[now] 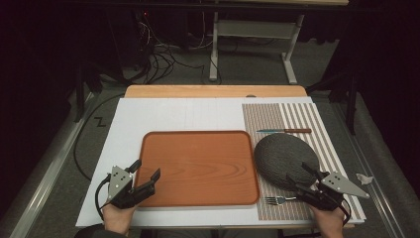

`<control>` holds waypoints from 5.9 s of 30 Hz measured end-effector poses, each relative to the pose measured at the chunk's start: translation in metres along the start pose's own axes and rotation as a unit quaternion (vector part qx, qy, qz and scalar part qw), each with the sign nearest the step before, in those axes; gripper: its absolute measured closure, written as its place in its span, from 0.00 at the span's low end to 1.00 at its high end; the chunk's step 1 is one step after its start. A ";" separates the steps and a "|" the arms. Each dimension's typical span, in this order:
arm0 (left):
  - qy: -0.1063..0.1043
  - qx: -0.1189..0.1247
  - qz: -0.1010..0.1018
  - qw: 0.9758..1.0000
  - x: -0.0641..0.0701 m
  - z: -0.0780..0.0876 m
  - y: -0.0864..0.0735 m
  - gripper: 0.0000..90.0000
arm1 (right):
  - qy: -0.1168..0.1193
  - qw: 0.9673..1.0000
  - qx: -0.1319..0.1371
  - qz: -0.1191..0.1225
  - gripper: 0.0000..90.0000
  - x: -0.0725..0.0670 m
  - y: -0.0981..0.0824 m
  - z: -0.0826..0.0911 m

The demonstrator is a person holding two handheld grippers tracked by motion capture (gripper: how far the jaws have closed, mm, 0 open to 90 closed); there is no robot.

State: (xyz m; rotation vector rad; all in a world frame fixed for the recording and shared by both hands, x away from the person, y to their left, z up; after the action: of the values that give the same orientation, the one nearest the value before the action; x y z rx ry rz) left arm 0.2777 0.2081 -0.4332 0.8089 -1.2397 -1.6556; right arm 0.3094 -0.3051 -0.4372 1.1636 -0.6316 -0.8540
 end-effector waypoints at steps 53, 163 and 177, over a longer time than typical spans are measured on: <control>0.002 -0.011 0.002 1.000 0.000 0.000 -0.002 0.33 | 0.017 1.000 -0.013 -0.011 0.41 0.011 0.009 -0.010; -0.007 -0.019 0.012 1.000 -0.001 -0.002 -0.003 0.33 | -0.038 0.979 -0.198 0.007 0.44 0.114 0.081 -0.113; -0.010 -0.021 0.010 1.000 -0.001 -0.002 -0.004 0.33 | -0.042 0.962 -0.269 0.011 0.48 0.130 0.074 -0.138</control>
State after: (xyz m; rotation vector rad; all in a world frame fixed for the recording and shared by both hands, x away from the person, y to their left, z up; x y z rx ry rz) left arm 0.2787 0.2084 -0.4371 0.7533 -1.2183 -1.6726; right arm 0.5090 -0.3314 -0.4069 0.6299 -0.4386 -0.9839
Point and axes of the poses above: each handheld gripper's, and its own axes: z roughly backward along the jaws, y roughly out of its top, x roughly to its right, the point moved 2 cm from there along -z, roughly forward along the jaws, and after that the axes turned 1 degree about -z, right-handed, at the moved point
